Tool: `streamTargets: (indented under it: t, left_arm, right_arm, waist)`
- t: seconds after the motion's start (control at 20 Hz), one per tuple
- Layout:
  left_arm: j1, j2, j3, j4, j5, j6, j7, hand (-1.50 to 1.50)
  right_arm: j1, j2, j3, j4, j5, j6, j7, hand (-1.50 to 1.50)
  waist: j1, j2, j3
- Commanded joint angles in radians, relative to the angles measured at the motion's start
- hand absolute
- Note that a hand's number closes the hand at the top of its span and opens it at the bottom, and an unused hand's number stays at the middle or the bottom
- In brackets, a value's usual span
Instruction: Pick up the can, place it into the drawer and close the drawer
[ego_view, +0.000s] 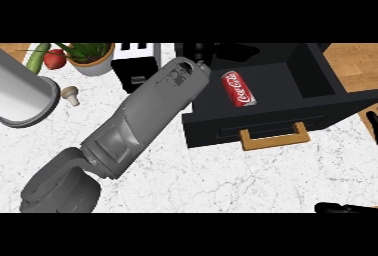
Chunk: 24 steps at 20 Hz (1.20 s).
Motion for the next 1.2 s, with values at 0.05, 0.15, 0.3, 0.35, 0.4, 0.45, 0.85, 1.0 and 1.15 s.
streamTargets:
  t: [0.05,0.15,0.3,0.35,0.4,0.45,0.85,1.0,1.15]
  left_arm:
    - [0.002,0.000,-0.004,-0.026,0.046,0.023,0.001,-1.50]
    - [-0.005,0.000,0.012,0.001,0.056,0.001,-0.020,-1.50]
    - [0.001,0.000,-0.007,-0.048,0.090,0.017,-0.006,-1.50]
    - [-0.007,0.000,0.032,-0.026,0.101,0.000,-0.033,-1.50]
    - [-0.013,0.000,0.041,-0.026,0.108,0.012,-0.057,-1.50]
    - [0.009,0.000,0.032,-0.055,0.126,0.029,-0.058,-1.50]
    - [-0.053,0.000,0.021,-0.048,0.138,0.041,-0.056,-1.50]
    - [-0.079,0.000,0.006,-0.046,0.140,0.087,-0.018,-1.50]
    - [-0.050,0.000,0.029,-0.060,0.133,0.024,-0.041,-1.50]
  right_arm:
    - [-0.014,-0.068,-0.014,-0.009,0.096,0.019,-0.070,-1.50]
    - [0.014,-0.065,0.020,-0.053,0.149,0.021,-0.084,-1.50]
    - [-0.034,-0.083,0.064,-0.036,0.246,0.006,-0.102,-1.50]
    - [-0.024,-0.100,0.061,-0.091,0.249,0.015,-0.076,-1.50]
    - [-0.031,-0.106,0.069,-0.073,0.267,0.017,-0.091,-1.50]
    - [-0.036,-0.103,0.075,-0.065,0.281,0.012,-0.109,-1.50]
    - [-0.119,-0.180,0.169,0.033,0.614,-0.044,-0.144,-1.50]
    - [-0.163,-0.192,0.218,0.088,0.731,-0.070,-0.129,-1.50]
    - [-0.169,-0.188,0.299,0.197,0.872,-0.113,-0.155,-1.50]
  waist:
    - [0.005,0.000,0.000]
    - [0.008,0.001,-0.001]
    - [0.017,0.001,-0.001]
    - [0.030,-0.004,-0.002]
    - [0.029,-0.002,-0.002]
    - [0.029,-0.004,-0.001]
    - [0.078,-0.009,-0.001]
    - [0.086,-0.013,-0.001]
    - [0.127,-0.019,-0.002]
